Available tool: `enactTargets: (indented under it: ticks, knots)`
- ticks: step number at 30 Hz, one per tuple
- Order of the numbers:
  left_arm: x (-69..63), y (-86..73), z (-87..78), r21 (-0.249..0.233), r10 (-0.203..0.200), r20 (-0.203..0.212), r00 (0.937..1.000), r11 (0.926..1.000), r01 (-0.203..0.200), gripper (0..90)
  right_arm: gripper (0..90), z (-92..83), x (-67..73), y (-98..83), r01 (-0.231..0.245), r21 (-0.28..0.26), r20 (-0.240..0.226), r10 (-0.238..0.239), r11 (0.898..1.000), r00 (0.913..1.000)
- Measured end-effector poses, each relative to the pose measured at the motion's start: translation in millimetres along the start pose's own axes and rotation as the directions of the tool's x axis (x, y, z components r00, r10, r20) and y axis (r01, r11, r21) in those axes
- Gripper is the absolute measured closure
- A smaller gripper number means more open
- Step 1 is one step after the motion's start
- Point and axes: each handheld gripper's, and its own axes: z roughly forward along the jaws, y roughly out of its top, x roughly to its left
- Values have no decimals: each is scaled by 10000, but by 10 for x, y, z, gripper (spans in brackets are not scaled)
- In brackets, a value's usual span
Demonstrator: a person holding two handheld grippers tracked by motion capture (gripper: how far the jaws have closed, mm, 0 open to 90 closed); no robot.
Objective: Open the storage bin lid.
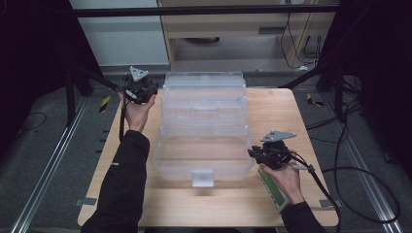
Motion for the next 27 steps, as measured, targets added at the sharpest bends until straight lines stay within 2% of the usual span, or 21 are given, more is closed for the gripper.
enactTargets:
  ticks: [5, 7, 9, 14, 15, 16, 19, 23, 24, 26, 27]
  knots:
    - [54, -96, -222, -23, -246, 315, 9992, 9997, 247, 694, 804, -5, -3, 0, -9, -12, -62, 9, 10000, 10000]
    - [58, -146, -335, 37, -189, 348, 9992, 9998, 188, 675, 804, -6, -1, -1, -31, -16, -56, 31, 10000, 10000]
    - [55, -213, -522, 17, -39, 554, 9985, 10000, 38, 666, 803, -4, -3, 1, -33, -10, -57, 32, 10000, 10000]
    - [39, -328, -809, 102, 113, 846, 9964, 9999, -122, 642, 802, -6, -6, 3, -97, 23, -78, 97, 10000, 9999]
    - [39, -328, -809, 102, 113, 846, 9964, 9999, -122, 640, 802, -6, -5, 3, -95, 23, -74, 96, 10000, 9999]
    - [23, -387, -902, 130, 220, 994, 9948, 9996, -234, 637, 801, -6, -5, 2, -130, 13, -74, 130, 9999, 9999]
    - [-10, -482, -1022, 260, 378, 1222, 9918, 9988, -412, 624, 799, -4, -8, 3, -178, 4, -89, 178, 9998, 9998]
    - [-42, -586, -1120, 342, 483, 1221, 9913, 9980, -528, 616, 799, -4, -5, 4, -201, 18, -59, 202, 9998, 9998]
    - [-44, -620, -1137, 230, 537, 1360, 9892, 9981, -573, 616, 799, -4, -3, 5, -191, 22, -46, 191, 9998, 9998]
    - [-55, -693, -1179, 274, 456, 1505, 9876, 9984, -502, 615, 782, -4, -2, 7, -169, 68, -56, 170, 9998, 9998]
    - [-72, -730, -1211, 509, 347, 1489, 9882, 9978, -427, 615, 777, 1, -4, 7, -152, 125, -80, 153, 9998, 9999]
